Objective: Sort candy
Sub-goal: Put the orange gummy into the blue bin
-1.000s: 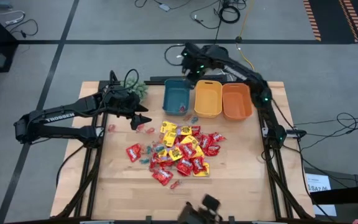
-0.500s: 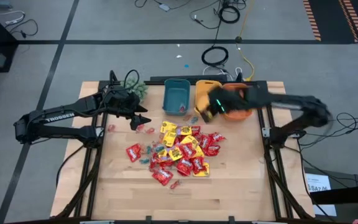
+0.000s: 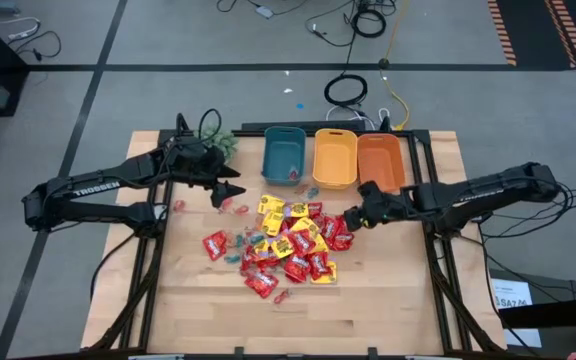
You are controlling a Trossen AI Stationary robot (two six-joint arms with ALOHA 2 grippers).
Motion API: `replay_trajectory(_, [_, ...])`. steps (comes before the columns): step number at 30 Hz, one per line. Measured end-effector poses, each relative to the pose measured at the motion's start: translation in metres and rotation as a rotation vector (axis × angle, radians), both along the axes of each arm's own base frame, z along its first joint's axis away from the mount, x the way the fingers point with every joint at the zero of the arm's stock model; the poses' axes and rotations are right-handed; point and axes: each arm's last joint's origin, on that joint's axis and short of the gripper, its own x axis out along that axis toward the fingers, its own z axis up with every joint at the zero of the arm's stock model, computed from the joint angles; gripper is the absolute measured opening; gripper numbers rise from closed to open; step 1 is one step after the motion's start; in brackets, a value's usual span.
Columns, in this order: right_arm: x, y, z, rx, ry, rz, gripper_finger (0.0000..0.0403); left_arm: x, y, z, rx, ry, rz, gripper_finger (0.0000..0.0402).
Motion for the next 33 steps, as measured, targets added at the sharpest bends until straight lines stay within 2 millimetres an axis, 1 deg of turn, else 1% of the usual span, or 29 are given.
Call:
replay_trajectory(4, [0.001, 0.005, 0.005, -0.09, -0.039, 0.06, 0.0114, 0.001, 0.001, 0.002, 0.027, -0.019, 0.03, 0.0331])
replay_trajectory(8, [0.002, 0.008, 0.012, -0.139, -0.042, 0.123, 0.0114, 0.001, 0.002, 0.002, 0.024, -0.02, 0.035, 0.0331])
replay_trajectory(15, [0.002, 0.011, 0.016, -0.184, -0.034, 0.254, 0.0114, 0.001, 0.001, 0.002, -0.1, -0.025, 0.11, 0.0331])
replay_trajectory(17, [0.0, 0.011, 0.016, -0.197, -0.025, 0.283, 0.0114, 0.001, 0.002, 0.002, -0.103, -0.025, 0.124, 0.0331])
replay_trajectory(19, [0.0, 0.011, 0.016, -0.217, -0.02, 0.307, 0.0114, 0.0, 0.004, 0.001, -0.114, -0.011, 0.215, 0.0331])
replay_trajectory(23, [-0.001, 0.011, 0.016, -0.25, -0.015, 0.341, 0.0114, -0.009, 0.009, -0.009, -0.147, 0.104, 0.441, 0.0331])
replay_trajectory(26, [-0.002, 0.011, 0.015, -0.269, 0.005, 0.364, 0.0114, -0.024, 0.006, -0.023, -0.156, 0.312, 0.541, 0.0331])
replay_trajectory(29, [-0.003, 0.011, 0.014, -0.273, 0.015, 0.369, 0.0114, -0.035, 0.003, -0.034, -0.144, 0.469, 0.574, 0.0331])
replay_trajectory(33, [-0.003, 0.011, 0.014, -0.273, 0.018, 0.369, 0.0114, -0.032, 0.002, -0.054, -0.139, 0.464, 0.508, 0.0331])
